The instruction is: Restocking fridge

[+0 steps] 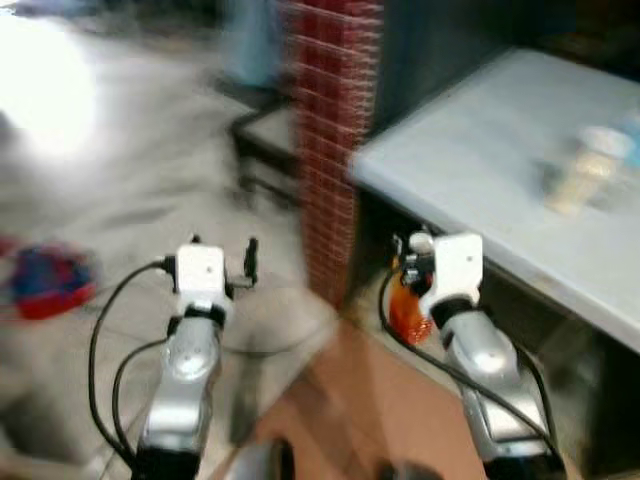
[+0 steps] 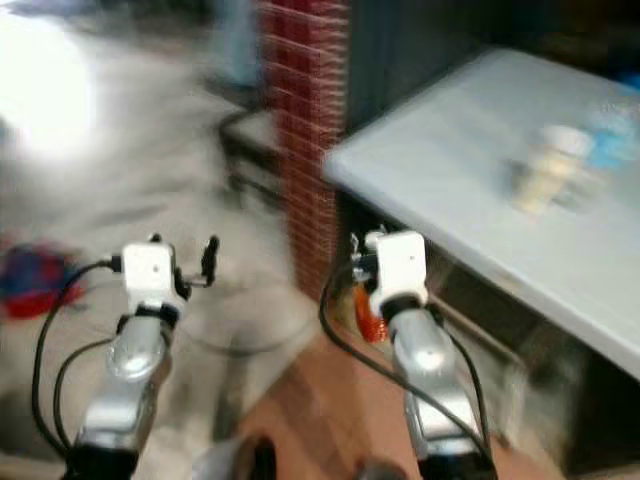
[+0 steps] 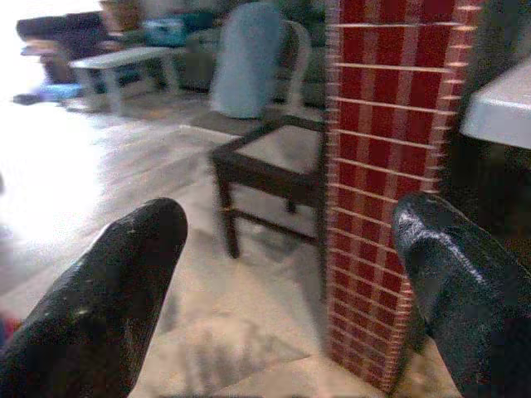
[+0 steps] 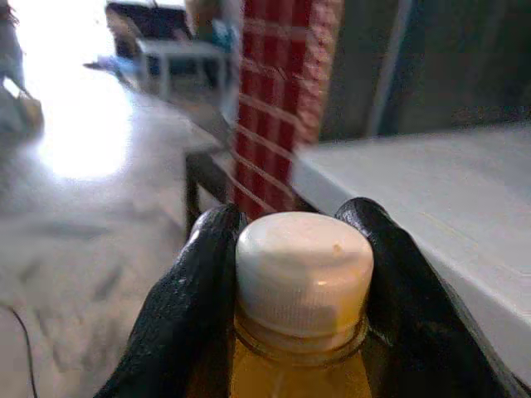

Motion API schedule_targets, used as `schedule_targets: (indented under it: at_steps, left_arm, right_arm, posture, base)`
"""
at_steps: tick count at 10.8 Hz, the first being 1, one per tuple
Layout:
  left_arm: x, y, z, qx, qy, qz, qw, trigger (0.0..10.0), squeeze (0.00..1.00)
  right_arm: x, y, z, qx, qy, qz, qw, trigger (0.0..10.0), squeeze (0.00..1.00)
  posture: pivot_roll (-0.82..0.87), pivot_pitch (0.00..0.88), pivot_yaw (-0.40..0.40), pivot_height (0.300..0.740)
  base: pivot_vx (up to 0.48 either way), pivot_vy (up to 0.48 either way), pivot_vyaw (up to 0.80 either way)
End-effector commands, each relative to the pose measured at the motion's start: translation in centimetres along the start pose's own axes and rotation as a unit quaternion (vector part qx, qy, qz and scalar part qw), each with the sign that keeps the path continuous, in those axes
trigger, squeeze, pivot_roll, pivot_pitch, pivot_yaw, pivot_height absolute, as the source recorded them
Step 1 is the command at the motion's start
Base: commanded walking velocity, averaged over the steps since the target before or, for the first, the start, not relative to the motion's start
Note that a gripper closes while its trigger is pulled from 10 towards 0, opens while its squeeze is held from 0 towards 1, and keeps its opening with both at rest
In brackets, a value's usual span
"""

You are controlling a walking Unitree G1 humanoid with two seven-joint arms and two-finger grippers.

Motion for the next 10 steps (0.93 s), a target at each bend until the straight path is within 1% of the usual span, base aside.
schedule_targets:
  at_steps: [1,3,4,5,6,8,9,10]
  left_arm:
    - [-0.1,-0.4,0.5,-0.005,-0.01,-0.004,1.0,10.0,0.0]
    - [-0.1,-0.3,0.5,-0.004,-0.009,-0.003,1.0,10.0,0.0]
    - [0.0,-0.3,0.5,-0.003,-0.009,-0.002,1.0,10.0,0.0]
    - [0.0,-0.3,0.5,-0.002,-0.01,-0.002,1.0,10.0,0.0]
    - [-0.1,-0.3,0.5,-0.002,-0.01,-0.003,1.0,10.0,0.0]
    - [-0.2,-0.3,0.5,-0.001,-0.009,-0.003,1.0,10.0,0.0]
    - [-0.2,-0.4,0.5,-0.001,-0.009,-0.002,1.0,10.0,0.0]
    - [-0.2,-0.5,0.5,0.0,-0.008,-0.003,1.0,10.0,0.0]
  right_arm:
    - [-0.2,-0.2,1.0,-0.021,-0.002,-0.007,1.0,10.0,0.0]
    - [-0.6,-0.2,0.8,-0.021,0.0,-0.014,1.0,10.0,0.0]
    - [-0.6,-0.1,0.6,-0.017,-0.002,-0.017,1.0,10.0,0.0]
    - [-0.4,-0.1,0.5,-0.015,-0.005,-0.014,1.0,10.0,0.0]
    - [-0.2,0.0,0.5,-0.017,-0.006,-0.005,1.0,10.0,0.0]
    - [-0.9,0.4,-0.4,0.001,-0.031,-0.028,0.999,10.0,0.0]
    - [-0.9,0.7,-0.7,-0.002,-0.032,-0.023,0.999,10.0,0.0]
    - [-0.9,0.8,-1.3,0.011,-0.026,-0.023,0.999,10.0,0.0]
  posture:
    - [-0.06,0.016,0.059,0.74]
    - [-0.06,0.017,0.06,0.74]
    - [-0.06,0.017,0.06,0.74]
    - [-0.06,0.017,0.06,0.74]
    - [-0.06,0.02,0.062,0.74]
    - [-0.06,0.02,0.061,0.74]
    - [-0.06,0.02,0.059,0.74]
    - [-0.06,0.02,0.057,0.74]
  base:
    - [0.0,0.0,0.8]
    - [0.0,0.0,0.8]
    - [-0.24,0.0,0.8]
    - [0.0,0.0,0.66]
    - [-0.24,0.0,0.42]
    - [-0.268,0.0,0.0]
    - [-0.285,0.0,0.0]
    - [-0.285,0.0,0.0]
Point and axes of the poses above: a point about 5 cm out from each wrist's last joint towards the gripper, its own y axis pointing back from the gripper into the wrist, its own z axis along the axis of the wrist's last joint, x = y × z, the point moved 3 cm from there along -y, pointing out of the wrist towards the gripper, and after that the axes turned 13 degrees about y, right-handed, at the moved point
